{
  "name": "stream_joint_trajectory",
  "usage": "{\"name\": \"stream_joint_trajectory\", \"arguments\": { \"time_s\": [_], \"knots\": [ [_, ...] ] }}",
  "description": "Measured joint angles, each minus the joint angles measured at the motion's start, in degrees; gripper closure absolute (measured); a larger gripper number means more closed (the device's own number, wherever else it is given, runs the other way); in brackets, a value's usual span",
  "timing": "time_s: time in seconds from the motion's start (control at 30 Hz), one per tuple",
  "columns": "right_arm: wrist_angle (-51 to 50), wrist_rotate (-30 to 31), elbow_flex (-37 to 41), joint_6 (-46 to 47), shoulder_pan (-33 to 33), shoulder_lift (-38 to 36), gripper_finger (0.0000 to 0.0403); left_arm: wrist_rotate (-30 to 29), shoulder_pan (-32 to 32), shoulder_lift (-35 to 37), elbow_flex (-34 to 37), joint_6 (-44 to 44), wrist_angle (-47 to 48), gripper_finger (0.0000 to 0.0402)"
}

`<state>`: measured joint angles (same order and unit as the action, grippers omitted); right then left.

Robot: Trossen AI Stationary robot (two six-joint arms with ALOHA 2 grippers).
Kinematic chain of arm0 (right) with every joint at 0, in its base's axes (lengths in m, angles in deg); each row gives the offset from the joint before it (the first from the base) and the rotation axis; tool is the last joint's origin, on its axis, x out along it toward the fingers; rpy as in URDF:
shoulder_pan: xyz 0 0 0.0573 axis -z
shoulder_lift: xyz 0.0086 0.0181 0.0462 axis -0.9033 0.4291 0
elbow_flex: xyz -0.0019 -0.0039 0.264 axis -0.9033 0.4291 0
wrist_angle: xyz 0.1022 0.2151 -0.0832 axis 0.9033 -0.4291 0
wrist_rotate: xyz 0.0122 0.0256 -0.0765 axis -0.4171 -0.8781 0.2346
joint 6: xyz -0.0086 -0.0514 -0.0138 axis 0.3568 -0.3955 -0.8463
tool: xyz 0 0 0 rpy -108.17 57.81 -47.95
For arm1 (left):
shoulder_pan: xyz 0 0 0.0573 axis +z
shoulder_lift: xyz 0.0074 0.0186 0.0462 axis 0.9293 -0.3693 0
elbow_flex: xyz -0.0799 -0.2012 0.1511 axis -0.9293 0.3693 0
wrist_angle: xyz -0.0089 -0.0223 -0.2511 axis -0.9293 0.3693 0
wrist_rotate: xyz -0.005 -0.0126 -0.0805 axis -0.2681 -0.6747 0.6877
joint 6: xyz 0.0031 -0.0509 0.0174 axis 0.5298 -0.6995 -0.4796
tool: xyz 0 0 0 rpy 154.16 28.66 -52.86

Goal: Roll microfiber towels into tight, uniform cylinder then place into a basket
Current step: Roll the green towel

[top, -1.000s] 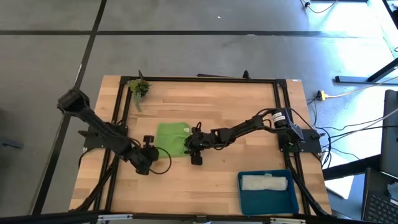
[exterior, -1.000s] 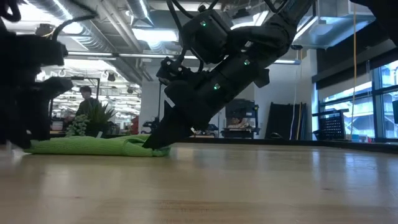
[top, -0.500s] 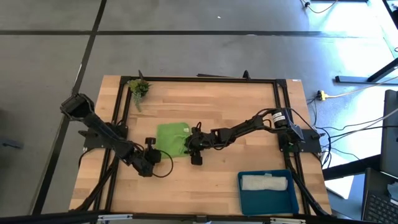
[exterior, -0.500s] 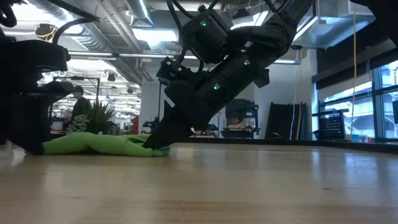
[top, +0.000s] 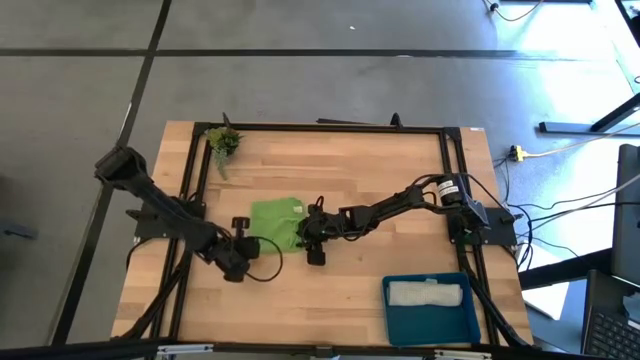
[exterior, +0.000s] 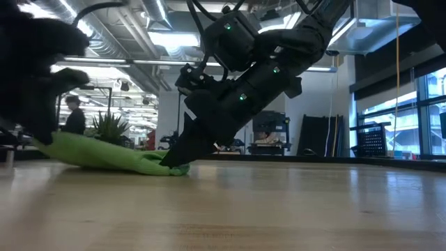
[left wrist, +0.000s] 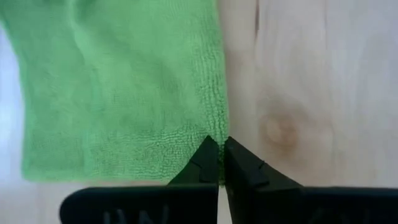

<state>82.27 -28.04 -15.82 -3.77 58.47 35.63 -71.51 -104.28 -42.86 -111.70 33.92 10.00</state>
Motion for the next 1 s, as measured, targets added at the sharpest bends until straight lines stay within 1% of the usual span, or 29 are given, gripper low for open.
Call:
{"name": "stream_joint_trajectory", "arguments": {
  "time_s": [0.07, 0.2, 0.27, 0.53, 0.67, 1.0],
  "knots": [
    [-0.1, 0.0, 0.0, 0.0, 0.0, 0.0, 0.0215, 1.5, 1.6, 0.6, -1.3, 0.6, 0.4, 0.0401],
    [-0.1, 0.0, 0.0, 0.0, 0.0, 0.0, 0.0215, 6.7, 6.0, 0.7, -2.8, 1.2, 2.0, 0.0401],
    [-0.1, 0.0, 0.0, 0.0, 0.0, 0.0, 0.0215, 7.8, 8.1, 0.7, -3.3, 2.5, 1.8, 0.0401],
    [-0.2, 0.0, 0.0, 0.0, 0.0, 0.0, 0.0215, 8.9, 15.5, 0.7, -6.4, 8.0, 5.5, 0.0401],
    [-0.3, 0.0, 0.0, 0.0, 0.0, 0.0, 0.0215, 8.9, 19.3, 0.7, -7.2, 8.5, 5.8, 0.0401],
    [-0.2, 0.0, 0.0, 0.0, 0.0, 0.0, 0.0215, 8.9, 29.6, 0.8, -3.3, 7.5, 4.6, 0.0401]
  ]
}}
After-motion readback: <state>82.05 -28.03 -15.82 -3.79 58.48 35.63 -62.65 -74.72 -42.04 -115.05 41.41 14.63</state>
